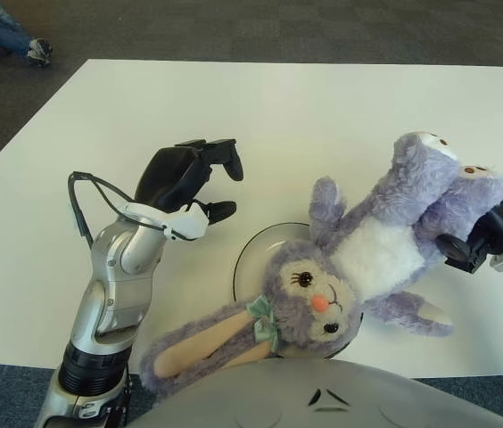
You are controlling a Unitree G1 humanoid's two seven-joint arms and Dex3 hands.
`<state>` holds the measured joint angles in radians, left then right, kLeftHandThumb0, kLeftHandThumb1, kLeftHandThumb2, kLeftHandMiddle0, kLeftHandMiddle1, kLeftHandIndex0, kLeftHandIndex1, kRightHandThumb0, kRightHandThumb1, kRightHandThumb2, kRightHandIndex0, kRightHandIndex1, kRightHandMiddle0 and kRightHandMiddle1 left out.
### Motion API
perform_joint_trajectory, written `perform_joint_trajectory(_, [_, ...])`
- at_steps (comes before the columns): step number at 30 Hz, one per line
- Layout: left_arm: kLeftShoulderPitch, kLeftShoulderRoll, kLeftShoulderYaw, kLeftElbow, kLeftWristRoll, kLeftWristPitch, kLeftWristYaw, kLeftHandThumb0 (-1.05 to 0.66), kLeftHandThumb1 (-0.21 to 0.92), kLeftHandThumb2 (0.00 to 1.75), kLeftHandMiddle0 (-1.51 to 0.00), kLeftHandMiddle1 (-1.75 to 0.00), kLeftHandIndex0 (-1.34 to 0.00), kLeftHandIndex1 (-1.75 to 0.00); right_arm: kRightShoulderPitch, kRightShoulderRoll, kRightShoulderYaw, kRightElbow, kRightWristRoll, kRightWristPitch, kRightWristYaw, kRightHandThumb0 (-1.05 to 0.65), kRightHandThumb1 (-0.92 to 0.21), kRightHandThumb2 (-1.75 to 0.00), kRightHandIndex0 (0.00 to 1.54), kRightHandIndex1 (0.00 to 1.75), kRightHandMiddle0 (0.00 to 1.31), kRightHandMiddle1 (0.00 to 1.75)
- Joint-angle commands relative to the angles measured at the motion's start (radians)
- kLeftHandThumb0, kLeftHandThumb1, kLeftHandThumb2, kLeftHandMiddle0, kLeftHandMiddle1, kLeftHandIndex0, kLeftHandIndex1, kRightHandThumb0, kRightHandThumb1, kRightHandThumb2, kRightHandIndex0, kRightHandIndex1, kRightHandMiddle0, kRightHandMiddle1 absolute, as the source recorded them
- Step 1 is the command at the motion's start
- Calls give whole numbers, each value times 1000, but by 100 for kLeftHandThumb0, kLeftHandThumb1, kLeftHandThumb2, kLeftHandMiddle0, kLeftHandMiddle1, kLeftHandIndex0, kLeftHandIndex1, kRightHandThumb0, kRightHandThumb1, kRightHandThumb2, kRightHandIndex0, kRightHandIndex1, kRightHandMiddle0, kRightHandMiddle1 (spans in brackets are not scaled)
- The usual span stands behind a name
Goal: Put the doll into the plate.
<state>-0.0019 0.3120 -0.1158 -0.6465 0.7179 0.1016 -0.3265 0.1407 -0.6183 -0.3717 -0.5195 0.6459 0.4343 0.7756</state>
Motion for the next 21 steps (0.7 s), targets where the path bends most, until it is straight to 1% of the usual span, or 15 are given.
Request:
perform_joint_trajectory(1, [-20,-1,-4,10,16,15,4,-1,20,134,-65,-175,-73,-137,3,-16,-15,3,14,-2,4,-42,-51,-89,4,159,60,151])
perform_joint_trajectory(13, [-22,-6,-11,16,24,15,19,-1,18,133,-66,-175,-77,-131,3,-19,-17,7,16,-4,7,-42,-52,-89,4,158,60,151])
perform_joint_trajectory(14, [-22,-6,-11,17,24,12,22,-1,18,133,-66,-175,-77,-131,49,-27,-89,-5,91,-19,89,-42,-52,-89,4,158,60,151])
perform_joint_trajectory(15, [-22,-7,-13,18,27,11,23,-1,18,134,-66,-175,-77,-131,85,-34,-144,-12,147,-30,153,-50,-55,-86,4,144,48,145])
perform_joint_trajectory(16, [-23,-7,-14,20,30,8,27,-1,18,134,-67,-175,-78,-131,91,-39,-163,-21,168,-31,168,-62,-63,-78,6,116,31,134])
perform_joint_trajectory(17, [-23,-7,-15,22,32,6,29,-1,18,134,-67,-175,-78,-131,91,-43,-169,-26,177,-29,172,-66,-66,-74,7,105,25,130])
perform_joint_trajectory(18, [-23,-6,-16,23,32,4,31,-1,17,135,-67,-175,-78,-132,82,-44,-159,-31,165,-22,150,-72,-71,-68,7,88,16,123])
perform_joint_trajectory(19, [-23,-6,-16,25,31,3,32,-1,17,135,-67,-175,-78,-132,82,-45,-156,-39,156,-15,133,-76,-74,-64,9,77,10,120])
perform_joint_trajectory(20, [-24,-5,-17,26,30,3,32,-1,17,135,-68,-175,-78,-132,86,-46,-157,-44,153,-12,125,-80,-76,-61,11,70,6,120])
perform_joint_trajectory(21, [-24,-5,-17,27,29,3,33,-1,17,136,-68,-175,-78,-132,89,-46,-158,-48,152,-10,120,-81,-77,-60,11,68,5,120])
